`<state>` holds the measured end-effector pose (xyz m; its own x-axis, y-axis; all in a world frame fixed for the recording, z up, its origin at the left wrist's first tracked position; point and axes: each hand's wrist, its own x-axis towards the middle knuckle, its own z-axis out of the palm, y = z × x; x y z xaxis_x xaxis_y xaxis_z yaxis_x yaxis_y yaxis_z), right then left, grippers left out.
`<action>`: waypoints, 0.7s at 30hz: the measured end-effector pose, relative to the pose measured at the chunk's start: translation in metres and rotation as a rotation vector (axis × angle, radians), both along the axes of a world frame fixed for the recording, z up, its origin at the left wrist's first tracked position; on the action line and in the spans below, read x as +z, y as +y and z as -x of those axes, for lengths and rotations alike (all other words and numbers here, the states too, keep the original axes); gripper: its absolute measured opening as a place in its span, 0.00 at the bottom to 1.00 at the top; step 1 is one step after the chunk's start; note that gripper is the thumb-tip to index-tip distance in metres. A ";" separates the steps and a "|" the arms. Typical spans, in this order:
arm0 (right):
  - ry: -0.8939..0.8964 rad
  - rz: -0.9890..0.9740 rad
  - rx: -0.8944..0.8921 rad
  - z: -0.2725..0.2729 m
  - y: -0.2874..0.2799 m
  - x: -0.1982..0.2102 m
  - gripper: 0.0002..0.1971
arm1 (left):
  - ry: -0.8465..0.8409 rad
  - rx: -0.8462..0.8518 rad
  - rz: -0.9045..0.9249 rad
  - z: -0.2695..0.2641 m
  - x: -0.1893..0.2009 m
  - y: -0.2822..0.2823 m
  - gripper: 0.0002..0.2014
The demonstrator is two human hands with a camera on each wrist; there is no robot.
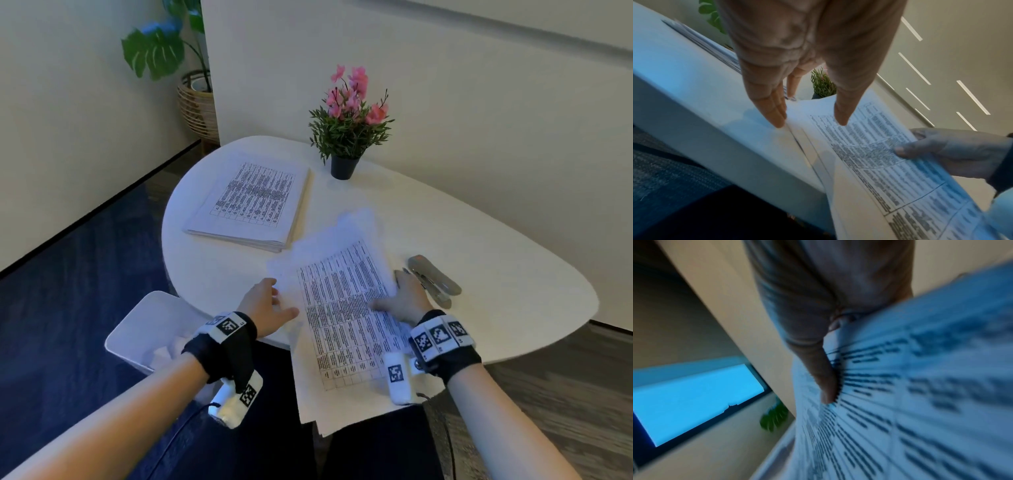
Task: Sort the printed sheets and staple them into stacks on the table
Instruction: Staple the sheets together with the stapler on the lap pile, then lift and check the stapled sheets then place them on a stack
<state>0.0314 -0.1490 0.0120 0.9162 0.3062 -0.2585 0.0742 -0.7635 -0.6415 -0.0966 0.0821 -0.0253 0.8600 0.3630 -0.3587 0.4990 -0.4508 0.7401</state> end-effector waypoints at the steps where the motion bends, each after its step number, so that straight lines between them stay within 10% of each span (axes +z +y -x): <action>1: -0.044 -0.076 0.023 -0.001 -0.002 0.010 0.22 | -0.019 0.037 0.016 -0.002 0.003 0.002 0.48; 6: -0.127 -0.458 0.096 -0.001 -0.015 0.061 0.25 | -0.207 0.092 0.235 -0.015 0.039 0.008 0.62; 14: -0.083 -0.894 0.014 0.003 -0.011 0.082 0.28 | -0.673 0.097 0.213 -0.041 0.108 -0.012 0.22; 21: -0.144 -1.014 -0.044 0.007 0.007 0.093 0.17 | -0.817 0.107 0.159 -0.048 0.151 -0.012 0.27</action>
<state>0.0243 -0.1421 0.1050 0.9337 0.2849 0.2167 0.1865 0.1296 -0.9739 -0.0488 0.0698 0.1260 0.8351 0.4555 0.3084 -0.1877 -0.2911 0.9381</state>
